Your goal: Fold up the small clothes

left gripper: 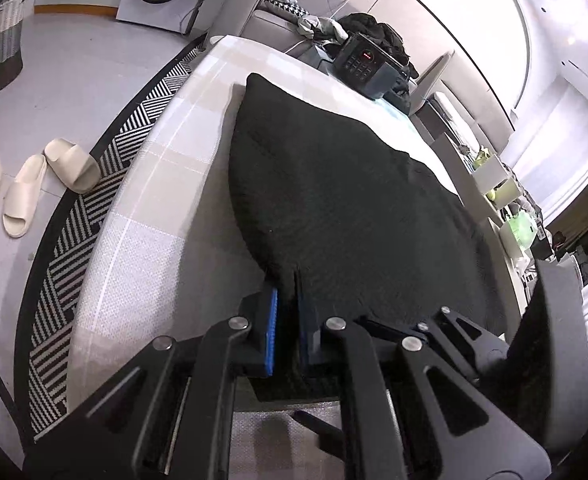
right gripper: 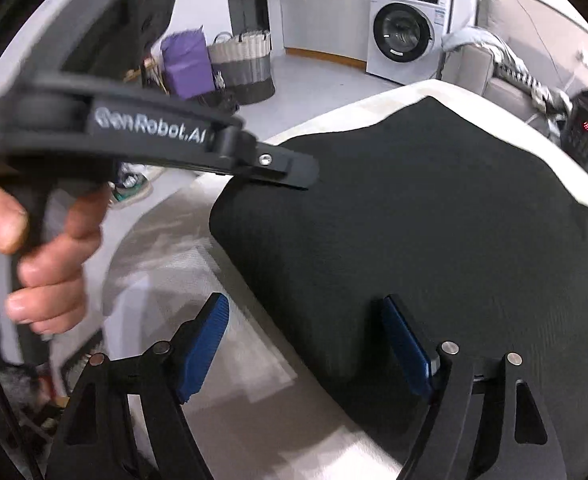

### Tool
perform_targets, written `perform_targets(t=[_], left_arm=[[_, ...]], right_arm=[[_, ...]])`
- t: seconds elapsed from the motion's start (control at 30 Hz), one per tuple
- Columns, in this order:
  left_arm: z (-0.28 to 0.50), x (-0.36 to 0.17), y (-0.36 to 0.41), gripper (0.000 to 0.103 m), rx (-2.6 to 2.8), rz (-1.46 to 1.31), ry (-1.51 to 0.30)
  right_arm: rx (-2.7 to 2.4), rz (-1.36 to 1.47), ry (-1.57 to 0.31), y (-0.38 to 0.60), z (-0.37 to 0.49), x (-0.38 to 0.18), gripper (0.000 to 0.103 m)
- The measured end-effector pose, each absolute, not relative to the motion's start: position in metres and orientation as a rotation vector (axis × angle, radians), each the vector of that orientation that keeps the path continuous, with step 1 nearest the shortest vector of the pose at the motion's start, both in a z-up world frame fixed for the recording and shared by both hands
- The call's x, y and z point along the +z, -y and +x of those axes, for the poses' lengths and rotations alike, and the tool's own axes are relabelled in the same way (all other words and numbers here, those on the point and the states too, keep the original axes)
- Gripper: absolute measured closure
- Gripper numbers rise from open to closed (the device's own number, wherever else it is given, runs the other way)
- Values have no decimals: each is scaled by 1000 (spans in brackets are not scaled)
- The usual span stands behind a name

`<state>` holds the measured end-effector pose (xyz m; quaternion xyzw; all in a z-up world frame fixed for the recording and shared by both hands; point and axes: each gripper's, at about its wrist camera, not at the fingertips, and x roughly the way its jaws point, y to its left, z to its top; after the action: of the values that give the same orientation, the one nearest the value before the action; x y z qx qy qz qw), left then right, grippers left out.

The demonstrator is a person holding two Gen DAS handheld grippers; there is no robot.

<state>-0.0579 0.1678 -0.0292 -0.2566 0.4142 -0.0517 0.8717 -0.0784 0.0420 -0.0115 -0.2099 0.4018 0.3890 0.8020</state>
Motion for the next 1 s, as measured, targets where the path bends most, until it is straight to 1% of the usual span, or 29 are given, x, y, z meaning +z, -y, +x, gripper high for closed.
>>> perform_targets(t=[0.03, 0.07, 0.1, 0.13, 0.17, 0.2, 0.23, 0.27, 0.3, 0.33, 0.47, 0.63, 0.8, 0.83, 0.9, 0.93, 0.97, 1.0], left_arm=[[-58, -31, -172, 97, -95, -547, -872], [-58, -32, -175, 97, -69, -543, -880], [-59, -33, -179, 97, -42, -543, -886], [-61, -34, -184, 97, -28, -559, -889], [-64, -35, -190, 95, -36, -588, -885], [-65, -36, -194, 88, -34, -605, -885], [-68, -36, -199, 65, -18, -615, -888], [-71, -36, -203, 34, 12, -630, -885], [-74, -36, -209, 26, 28, -660, -866], [-77, -37, -212, 24, 19, -692, -845], [-77, -44, -219, 24, -100, -852, -826], [-62, -52, -213, 24, -226, -963, -826], [-32, -66, -193, 24, -296, -997, -916], [-24, -69, -188, 26, -303, -999, -940], [-13, -72, -179, 35, -312, -997, -966], [-7, -72, -174, 46, -310, -994, -968], [-3, -72, -171, 62, -302, -985, -968], [1, -71, -166, 68, -287, -961, -965]], right_arm=[[813, -471, -852, -47, -79, -14, 23], [803, -476, -844, -49, -80, -14, 34], [786, -491, -834, -51, -80, -14, 48], [792, -476, -834, -51, -79, -13, 56], [810, -433, -848, -48, -76, -11, 71], [823, -378, -861, -43, -72, -8, 82], [829, -320, -868, -38, -67, -5, 85], [834, -236, -863, -29, -62, -1, 87], [835, -194, -859, -23, -60, 1, 88], [834, -145, -850, -17, -58, 4, 88], [822, -66, -816, 1, -51, 16, 89], [858, -75, -832, -2, -48, 18, 89], [884, -54, -840, 3, -48, 17, 90], [887, -51, -840, 3, -47, 17, 91], [897, -41, -840, 7, -46, 18, 91], [904, -30, -839, 9, -45, 19, 91], [910, -23, -842, 11, -43, 19, 91], [916, -25, -848, 13, -40, 19, 91]])
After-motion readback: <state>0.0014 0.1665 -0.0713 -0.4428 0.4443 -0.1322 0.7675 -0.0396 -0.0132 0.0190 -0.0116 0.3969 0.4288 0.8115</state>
